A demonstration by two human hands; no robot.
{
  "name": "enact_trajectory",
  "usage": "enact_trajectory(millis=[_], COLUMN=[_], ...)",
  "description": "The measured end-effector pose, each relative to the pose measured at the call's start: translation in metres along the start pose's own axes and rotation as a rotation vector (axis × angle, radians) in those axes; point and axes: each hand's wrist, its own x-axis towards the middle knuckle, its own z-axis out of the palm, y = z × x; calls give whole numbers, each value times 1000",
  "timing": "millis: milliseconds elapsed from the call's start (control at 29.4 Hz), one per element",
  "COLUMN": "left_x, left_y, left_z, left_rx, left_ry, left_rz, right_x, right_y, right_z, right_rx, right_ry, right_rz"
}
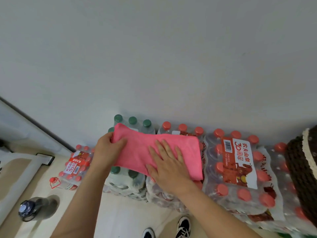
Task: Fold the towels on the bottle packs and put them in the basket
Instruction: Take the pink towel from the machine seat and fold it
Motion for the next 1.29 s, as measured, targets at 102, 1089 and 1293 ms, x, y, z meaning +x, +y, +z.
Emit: enact_trajectory(millis=[102, 1089, 1293], left_x=[-15, -66, -66], left_y=[30, -22, -32], left_z=[7, 95, 91], left_rx=[-115, 833, 921], left_ry=[-126, -220, -222], left_rz=[21, 801, 879], right_x=[0, -18, -20], right_y=[2, 69, 65], right_z=[-21, -27, -26], right_rx=[424, 261, 207], right_ry=[26, 394, 406], right_rz=[64, 417, 499])
